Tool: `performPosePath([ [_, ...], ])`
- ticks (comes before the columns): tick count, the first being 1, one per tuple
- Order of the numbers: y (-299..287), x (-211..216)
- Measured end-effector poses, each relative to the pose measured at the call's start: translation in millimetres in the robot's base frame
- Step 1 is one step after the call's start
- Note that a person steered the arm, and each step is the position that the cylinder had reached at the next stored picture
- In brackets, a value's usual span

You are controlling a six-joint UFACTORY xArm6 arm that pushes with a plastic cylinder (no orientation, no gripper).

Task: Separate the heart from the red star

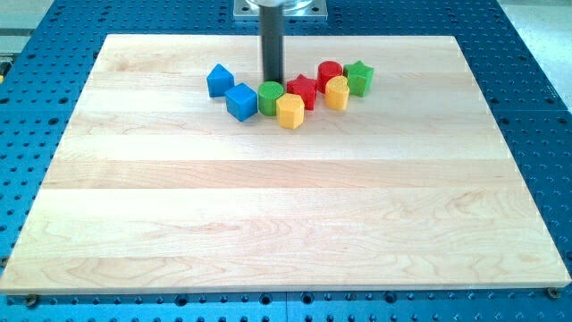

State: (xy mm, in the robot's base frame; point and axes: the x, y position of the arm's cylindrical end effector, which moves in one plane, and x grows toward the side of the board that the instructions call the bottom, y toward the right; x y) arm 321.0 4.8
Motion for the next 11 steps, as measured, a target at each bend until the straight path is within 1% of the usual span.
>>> performPosePath([
  [1,15,3],
  [2,48,-18],
  [3,109,-16],
  [4,124,12],
  [5,78,39],
  [6,14,17],
  [7,-11,-5],
  [8,40,-7],
  [9,36,-22],
  [10,29,-26],
  [11,23,-10],
])
